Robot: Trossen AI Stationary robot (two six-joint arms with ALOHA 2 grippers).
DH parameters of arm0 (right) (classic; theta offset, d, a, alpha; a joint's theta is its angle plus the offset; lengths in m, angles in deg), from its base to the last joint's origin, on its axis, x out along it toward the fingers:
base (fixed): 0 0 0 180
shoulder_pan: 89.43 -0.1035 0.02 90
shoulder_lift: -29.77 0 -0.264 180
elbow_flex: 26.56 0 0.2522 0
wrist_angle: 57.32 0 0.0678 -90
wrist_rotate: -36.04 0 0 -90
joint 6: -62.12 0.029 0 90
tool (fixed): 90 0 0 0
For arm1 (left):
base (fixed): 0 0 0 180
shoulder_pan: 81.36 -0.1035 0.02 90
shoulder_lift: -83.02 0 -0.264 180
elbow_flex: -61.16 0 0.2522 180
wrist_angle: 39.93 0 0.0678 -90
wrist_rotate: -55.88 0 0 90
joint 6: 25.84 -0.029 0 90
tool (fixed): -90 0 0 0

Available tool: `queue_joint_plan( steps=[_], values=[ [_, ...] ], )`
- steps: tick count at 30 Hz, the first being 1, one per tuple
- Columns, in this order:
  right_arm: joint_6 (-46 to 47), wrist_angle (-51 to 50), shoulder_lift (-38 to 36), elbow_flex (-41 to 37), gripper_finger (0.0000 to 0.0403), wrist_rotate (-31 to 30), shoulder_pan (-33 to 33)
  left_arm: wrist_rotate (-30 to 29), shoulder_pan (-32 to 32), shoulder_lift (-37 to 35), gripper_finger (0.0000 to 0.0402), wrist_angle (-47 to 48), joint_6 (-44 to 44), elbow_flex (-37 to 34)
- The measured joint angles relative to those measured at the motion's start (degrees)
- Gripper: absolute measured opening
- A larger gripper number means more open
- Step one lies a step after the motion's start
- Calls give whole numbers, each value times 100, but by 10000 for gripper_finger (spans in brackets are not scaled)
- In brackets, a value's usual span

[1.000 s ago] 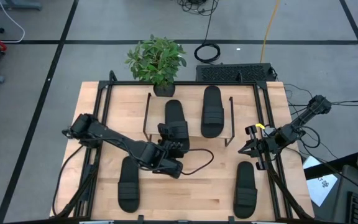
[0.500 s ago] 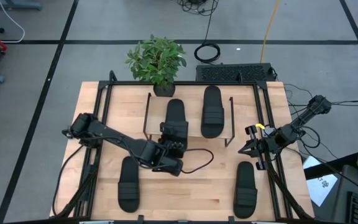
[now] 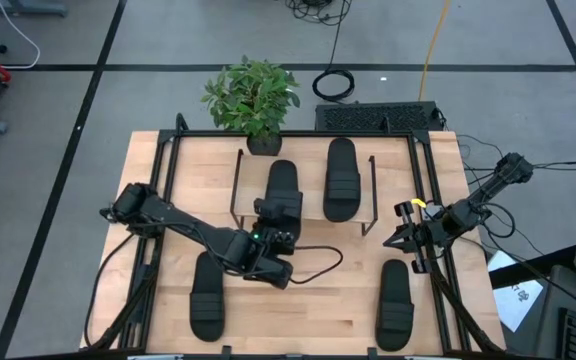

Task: Pick and place slides into the shelf
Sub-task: Put the middle black slide on the shelf

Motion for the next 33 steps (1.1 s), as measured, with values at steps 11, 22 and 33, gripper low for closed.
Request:
queue_joint_plan(
  steps=[11,22,33],
  values=[
    [0,-11,2,-2,0,0,0,-753,-6,65,3,-941,-531,-509],
    [2,-20,4,-1,0,0,0,-1229,-116,63,2,-2709,-2065,-1187],
    [2,-20,4,-2,0,0,0,-1384,-178,63,3,-3166,-2404,-1187]
  ],
)
